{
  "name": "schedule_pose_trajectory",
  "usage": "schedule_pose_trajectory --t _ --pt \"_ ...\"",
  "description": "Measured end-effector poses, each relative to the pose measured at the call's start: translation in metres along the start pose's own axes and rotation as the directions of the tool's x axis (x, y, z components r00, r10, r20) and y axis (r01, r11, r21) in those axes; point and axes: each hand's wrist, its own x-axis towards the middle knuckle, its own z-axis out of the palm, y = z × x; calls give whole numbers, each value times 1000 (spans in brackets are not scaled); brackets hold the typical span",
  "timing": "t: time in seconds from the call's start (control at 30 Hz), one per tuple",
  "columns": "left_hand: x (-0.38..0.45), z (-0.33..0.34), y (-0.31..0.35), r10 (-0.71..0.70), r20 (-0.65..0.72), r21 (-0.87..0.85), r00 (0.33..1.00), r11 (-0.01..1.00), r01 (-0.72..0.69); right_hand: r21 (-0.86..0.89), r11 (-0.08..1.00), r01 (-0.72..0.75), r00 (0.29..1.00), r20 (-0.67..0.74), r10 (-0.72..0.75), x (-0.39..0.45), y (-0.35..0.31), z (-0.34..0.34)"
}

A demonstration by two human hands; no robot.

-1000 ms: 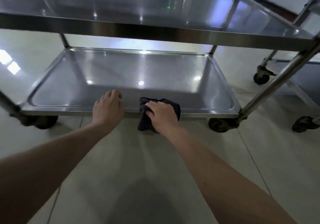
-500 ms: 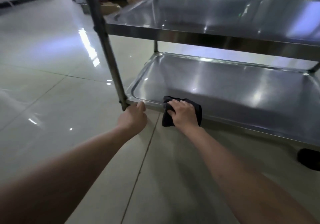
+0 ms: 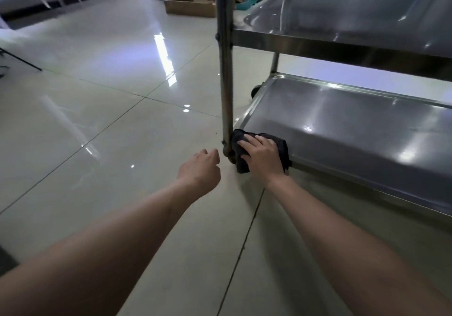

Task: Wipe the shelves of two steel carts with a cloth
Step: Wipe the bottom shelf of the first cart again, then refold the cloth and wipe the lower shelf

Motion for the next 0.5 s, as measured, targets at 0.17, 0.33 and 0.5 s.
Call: schedule_pose_trajectory --t 0.17,0.33,0.5 --pt "-18 -17 -24 -181 70 -187 981 963 191 245 967 -75 997 7 76 -28 -20 -24" --pt "-72 -68 -13 -394 91 -479 915 788 387 580 705 -408 913 237 333 -61 -82 -93" --pt "-148 -153 -8 -454 168 -507 875 721 472 657 574 -489 872 349 343 -60 -169 -186"
